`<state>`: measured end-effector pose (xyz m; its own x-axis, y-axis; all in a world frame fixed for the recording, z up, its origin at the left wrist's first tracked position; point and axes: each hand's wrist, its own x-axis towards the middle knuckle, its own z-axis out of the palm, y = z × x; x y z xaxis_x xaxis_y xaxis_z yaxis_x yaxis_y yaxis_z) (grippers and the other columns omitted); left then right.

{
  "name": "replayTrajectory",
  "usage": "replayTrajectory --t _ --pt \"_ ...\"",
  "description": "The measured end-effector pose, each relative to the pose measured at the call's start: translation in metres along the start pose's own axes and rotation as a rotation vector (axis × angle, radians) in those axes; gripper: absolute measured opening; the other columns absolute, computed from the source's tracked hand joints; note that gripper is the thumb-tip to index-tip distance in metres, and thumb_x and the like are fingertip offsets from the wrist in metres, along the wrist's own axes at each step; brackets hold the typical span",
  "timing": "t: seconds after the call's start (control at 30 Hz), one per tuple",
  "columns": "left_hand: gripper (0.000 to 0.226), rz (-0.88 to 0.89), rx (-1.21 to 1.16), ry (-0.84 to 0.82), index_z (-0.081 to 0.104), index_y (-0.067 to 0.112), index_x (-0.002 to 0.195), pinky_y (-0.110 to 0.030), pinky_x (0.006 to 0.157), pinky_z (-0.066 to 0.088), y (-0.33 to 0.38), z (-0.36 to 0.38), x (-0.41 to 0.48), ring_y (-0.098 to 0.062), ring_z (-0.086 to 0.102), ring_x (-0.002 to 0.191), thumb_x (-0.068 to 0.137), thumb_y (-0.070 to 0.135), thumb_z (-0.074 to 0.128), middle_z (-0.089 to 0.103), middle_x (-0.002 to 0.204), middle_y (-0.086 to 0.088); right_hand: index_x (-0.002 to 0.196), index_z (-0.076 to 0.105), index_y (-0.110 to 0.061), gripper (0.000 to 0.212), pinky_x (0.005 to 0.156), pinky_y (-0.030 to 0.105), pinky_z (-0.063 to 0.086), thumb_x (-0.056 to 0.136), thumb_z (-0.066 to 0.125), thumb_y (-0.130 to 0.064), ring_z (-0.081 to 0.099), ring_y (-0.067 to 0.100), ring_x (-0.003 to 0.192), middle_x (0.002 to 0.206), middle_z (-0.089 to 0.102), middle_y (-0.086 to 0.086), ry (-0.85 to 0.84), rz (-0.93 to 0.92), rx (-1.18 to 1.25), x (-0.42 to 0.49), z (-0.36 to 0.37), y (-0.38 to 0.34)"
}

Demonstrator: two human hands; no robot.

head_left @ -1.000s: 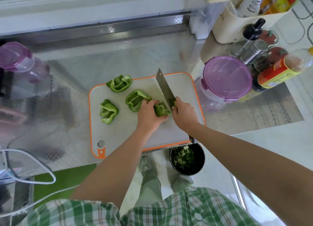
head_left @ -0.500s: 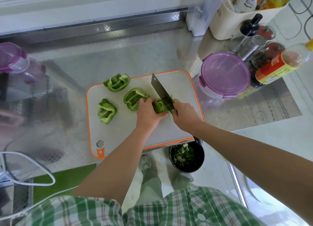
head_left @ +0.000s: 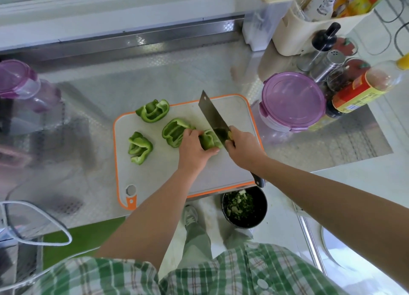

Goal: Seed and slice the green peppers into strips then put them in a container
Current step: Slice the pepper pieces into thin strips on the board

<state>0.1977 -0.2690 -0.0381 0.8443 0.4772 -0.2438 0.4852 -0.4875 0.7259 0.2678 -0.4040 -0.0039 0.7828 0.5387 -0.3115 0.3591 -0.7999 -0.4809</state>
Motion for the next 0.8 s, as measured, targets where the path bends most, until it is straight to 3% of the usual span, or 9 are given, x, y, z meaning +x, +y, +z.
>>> replayTrajectory --t 0.13,0.3,0.37,0.47,0.6,0.8 --pt "0.065 0.005 0.029 0.01 0.062 0.006 0.118 -0.017 0.075 0.03 0.001 0.002 0.003 -0.014 0.045 0.09 0.065 0.031 0.089 0.045 0.106 -0.001 0.111 0.045 -0.008 0.018 0.061 0.037 0.043 0.095 0.043 -0.016 0.052 0.033 0.071 0.078 0.05 0.011 -0.062 0.033 -0.023 -0.003 0.005 0.001" --pt "0.063 0.013 0.018 0.026 0.061 0.006 0.116 -0.018 0.074 0.03 0.0 0.004 0.002 -0.015 0.047 0.09 0.065 0.029 0.09 0.044 0.105 0.0 0.132 0.038 -0.01 0.037 0.067 0.039 0.042 0.096 0.042 -0.014 0.058 0.039 0.09 0.097 0.058 0.018 -0.073 0.059 -0.138 0.001 0.014 -0.008" --pt "0.062 0.022 0.019 0.029 0.062 0.007 0.116 -0.017 0.073 0.03 -0.001 0.004 0.001 -0.015 0.048 0.089 0.065 0.028 0.09 0.045 0.105 0.0 0.133 0.037 -0.011 0.037 0.066 0.037 0.039 0.096 0.042 -0.012 0.058 0.039 0.093 0.101 0.059 0.018 -0.072 0.074 -0.176 0.006 0.02 -0.012" --pt "0.062 0.025 0.003 0.024 0.061 0.007 0.116 -0.016 0.07 0.029 -0.003 0.002 0.0 -0.015 0.049 0.089 0.064 0.027 0.09 0.047 0.107 -0.003 0.13 0.039 -0.009 0.034 0.065 0.038 0.04 0.096 0.041 -0.013 0.058 0.041 0.088 0.096 0.061 0.02 -0.011 0.094 -0.076 0.01 0.025 -0.011" --pt "0.066 0.014 -0.008 0.03 0.06 0.006 0.12 -0.016 0.076 0.031 -0.002 0.002 0.0 -0.018 0.052 0.099 0.066 0.028 0.089 0.047 0.111 -0.002 0.111 0.045 -0.004 0.019 0.063 0.042 0.046 0.095 0.043 -0.015 0.057 0.04 0.077 0.082 0.058 0.018 0.05 0.063 0.044 0.008 0.015 -0.004" --pt "0.065 0.013 0.006 0.033 0.059 0.006 0.12 -0.016 0.077 0.03 0.002 0.004 -0.001 -0.018 0.051 0.097 0.066 0.028 0.089 0.046 0.111 -0.003 0.11 0.047 -0.007 0.017 0.064 0.039 0.044 0.095 0.044 -0.016 0.049 0.032 0.072 0.08 0.05 0.01 -0.061 0.021 -0.021 0.005 0.0 -0.002"
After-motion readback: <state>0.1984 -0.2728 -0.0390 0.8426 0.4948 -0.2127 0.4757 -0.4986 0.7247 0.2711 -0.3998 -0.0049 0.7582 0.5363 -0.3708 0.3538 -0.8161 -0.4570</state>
